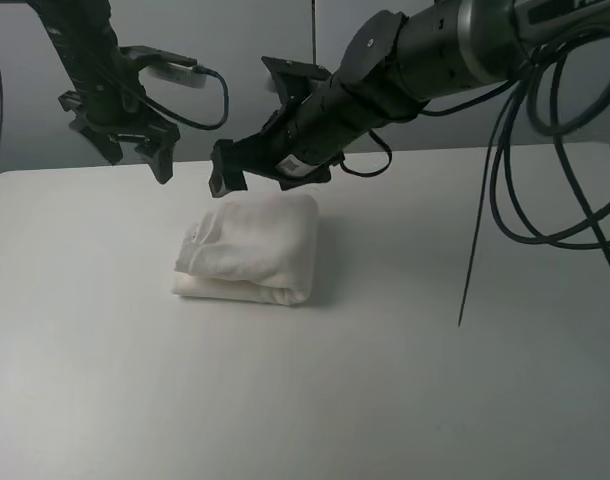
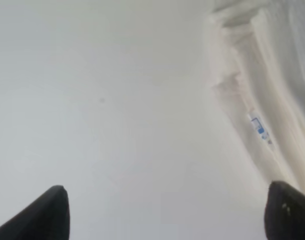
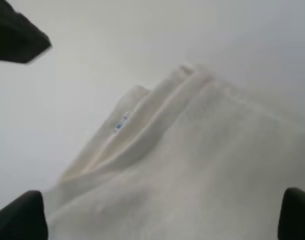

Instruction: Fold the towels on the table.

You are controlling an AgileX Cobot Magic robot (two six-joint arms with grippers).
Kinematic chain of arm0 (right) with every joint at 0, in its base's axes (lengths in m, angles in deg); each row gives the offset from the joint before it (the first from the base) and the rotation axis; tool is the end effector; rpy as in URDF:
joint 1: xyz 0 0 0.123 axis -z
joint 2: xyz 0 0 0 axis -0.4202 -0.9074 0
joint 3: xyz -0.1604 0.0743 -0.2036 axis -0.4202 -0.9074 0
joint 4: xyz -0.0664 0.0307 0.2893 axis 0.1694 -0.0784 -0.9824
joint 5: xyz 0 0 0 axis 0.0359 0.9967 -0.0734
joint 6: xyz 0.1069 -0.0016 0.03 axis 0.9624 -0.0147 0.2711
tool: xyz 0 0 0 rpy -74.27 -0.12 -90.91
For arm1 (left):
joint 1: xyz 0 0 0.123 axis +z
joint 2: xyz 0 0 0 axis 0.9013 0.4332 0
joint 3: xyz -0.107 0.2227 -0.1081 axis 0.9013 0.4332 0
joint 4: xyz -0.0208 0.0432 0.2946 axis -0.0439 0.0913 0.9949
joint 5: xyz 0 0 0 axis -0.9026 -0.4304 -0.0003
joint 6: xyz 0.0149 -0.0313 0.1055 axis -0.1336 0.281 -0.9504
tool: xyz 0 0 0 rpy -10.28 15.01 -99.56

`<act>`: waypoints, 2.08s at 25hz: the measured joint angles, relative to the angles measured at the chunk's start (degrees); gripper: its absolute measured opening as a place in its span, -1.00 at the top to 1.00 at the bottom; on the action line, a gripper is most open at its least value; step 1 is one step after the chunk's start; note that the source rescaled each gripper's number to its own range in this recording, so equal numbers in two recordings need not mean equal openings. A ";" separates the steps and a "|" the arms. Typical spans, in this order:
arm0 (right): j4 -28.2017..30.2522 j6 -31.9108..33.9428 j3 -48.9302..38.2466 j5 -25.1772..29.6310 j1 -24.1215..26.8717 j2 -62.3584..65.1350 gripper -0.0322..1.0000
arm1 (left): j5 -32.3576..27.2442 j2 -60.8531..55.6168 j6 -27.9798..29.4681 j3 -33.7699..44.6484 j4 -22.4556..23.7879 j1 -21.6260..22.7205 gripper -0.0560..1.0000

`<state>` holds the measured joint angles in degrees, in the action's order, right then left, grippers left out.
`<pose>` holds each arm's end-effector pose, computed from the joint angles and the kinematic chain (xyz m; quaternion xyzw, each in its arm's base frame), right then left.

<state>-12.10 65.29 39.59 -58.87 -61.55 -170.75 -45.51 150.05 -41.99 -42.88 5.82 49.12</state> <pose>0.3642 0.3057 0.1328 -0.2394 0.9065 0.2420 0.2496 0.4596 -0.1143 0.1897 0.2160 0.9720 0.0424 0.0828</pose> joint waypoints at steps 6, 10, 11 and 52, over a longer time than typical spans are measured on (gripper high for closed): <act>41.49 25.54 0.09 10.78 -0.30 10.94 -1.00 | -0.13 -7.81 0.63 0.00 1.30 0.00 -0.99; 51.01 29.24 0.09 19.39 -0.30 18.25 -1.00 | -0.24 -14.32 2.82 0.00 2.68 0.00 -1.00; 52.19 29.64 0.09 21.55 -0.30 19.97 -1.00 | -0.24 -15.97 3.09 0.14 2.90 0.00 -1.00; 38.36 20.46 -47.66 40.09 -0.36 103.73 -1.00 | 7.54 -107.99 13.91 70.95 -1.40 0.00 -1.00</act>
<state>26.26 85.75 -8.07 -18.79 -61.91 -67.01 -37.97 42.06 -28.08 28.07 4.42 49.12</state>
